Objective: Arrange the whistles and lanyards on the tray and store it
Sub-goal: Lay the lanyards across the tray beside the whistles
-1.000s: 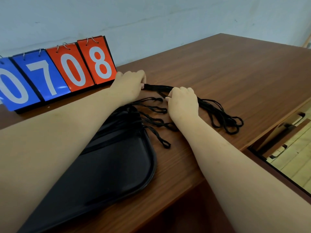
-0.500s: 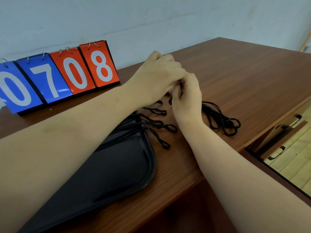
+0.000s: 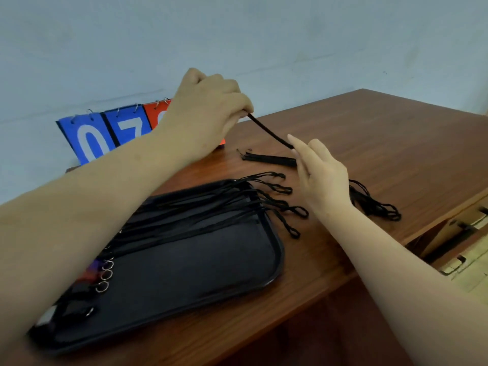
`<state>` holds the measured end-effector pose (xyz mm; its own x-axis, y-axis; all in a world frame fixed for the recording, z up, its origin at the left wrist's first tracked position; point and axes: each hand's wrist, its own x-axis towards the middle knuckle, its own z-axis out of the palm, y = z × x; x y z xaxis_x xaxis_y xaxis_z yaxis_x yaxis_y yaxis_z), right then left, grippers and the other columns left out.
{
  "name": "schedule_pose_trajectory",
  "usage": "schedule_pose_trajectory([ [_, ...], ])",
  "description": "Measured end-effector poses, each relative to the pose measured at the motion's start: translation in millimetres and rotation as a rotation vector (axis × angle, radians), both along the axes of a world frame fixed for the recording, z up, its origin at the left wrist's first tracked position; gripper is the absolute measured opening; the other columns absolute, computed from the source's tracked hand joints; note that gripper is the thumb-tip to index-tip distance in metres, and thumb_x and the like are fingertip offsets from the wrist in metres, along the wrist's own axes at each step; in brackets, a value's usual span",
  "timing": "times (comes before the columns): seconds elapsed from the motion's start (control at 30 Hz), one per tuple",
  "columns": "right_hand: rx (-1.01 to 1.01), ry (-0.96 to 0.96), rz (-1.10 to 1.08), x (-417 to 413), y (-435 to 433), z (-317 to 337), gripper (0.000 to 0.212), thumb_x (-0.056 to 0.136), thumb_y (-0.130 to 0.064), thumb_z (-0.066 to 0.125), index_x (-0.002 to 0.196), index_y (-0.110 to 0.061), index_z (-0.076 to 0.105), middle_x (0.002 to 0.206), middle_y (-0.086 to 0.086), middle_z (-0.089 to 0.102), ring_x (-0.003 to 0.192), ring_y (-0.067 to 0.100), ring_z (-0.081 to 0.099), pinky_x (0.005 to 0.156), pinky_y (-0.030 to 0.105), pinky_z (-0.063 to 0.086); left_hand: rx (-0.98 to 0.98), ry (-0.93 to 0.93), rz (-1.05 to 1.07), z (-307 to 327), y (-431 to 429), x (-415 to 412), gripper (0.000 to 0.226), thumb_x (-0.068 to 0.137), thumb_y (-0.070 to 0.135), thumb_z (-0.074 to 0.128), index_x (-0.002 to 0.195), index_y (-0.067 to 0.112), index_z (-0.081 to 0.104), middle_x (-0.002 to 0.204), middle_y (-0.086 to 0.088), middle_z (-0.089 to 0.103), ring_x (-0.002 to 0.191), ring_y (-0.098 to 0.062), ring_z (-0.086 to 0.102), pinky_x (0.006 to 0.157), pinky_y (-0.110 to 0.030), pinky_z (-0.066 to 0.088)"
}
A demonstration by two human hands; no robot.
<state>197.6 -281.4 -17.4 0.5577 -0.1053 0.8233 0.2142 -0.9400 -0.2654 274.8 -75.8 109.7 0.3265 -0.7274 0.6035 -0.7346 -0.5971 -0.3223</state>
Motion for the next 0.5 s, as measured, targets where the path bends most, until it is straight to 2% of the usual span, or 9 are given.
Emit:
schedule_pose_trajectory([
  [0.1,-0.084,-0.032,-0.015,-12.2,4.7,20.9,0.034,0.096,-0.005,0.058,0.13,-0.006,0.063,0.08,-0.006,0.042,0.056,0.012,0.034,0.052,0.023,0.026,-0.032,-0.066,0.041,14.3,37.8,-11.9,0.027,0.102,0.024,0.046,0.111,0.022,0.072,0.104,-0.003,0.07,0.092,-0.032,0.059,0.084,-0.043,0.032],
  [0.27,-0.22,-0.045,-0.025,-17.2,17.6,57.3,0.038,0.092,-0.002,0.063,0.129,-0.009,0.064,0.081,0.006,0.054,0.056,0.016,0.039,0.045,0.025,0.032,-0.166,0.093,0.133,28.5,90.7,-34.9,0.019,0.101,0.029,0.051,0.106,0.022,0.068,0.098,0.002,0.07,0.096,-0.026,0.061,0.095,-0.044,0.034],
  [0.4,-0.271,-0.081,-0.007,-20.0,41.2,81.5,0.032,0.092,-0.005,0.065,0.124,-0.009,0.067,0.085,0.009,0.059,0.052,0.024,0.047,0.043,0.027,0.038,-0.267,0.17,0.151,33.5,138.8,-54.6,0.018,0.097,0.034,0.058,0.1,0.019,0.067,0.084,0.004,0.069,0.084,-0.023,0.06,0.094,-0.044,0.039],
  [0.5,-0.287,-0.1,0.011,-21.9,63.9,89.7,0.03,0.091,-0.003,0.066,0.12,-0.009,0.07,0.08,0.009,0.057,0.05,0.026,0.047,0.045,0.024,0.035,-0.331,0.22,0.134,26.1,171.2,-69.7,0.011,0.096,0.029,0.061,0.099,0.021,0.068,0.082,0.009,0.065,0.085,-0.023,0.061,0.09,-0.048,0.045],
])
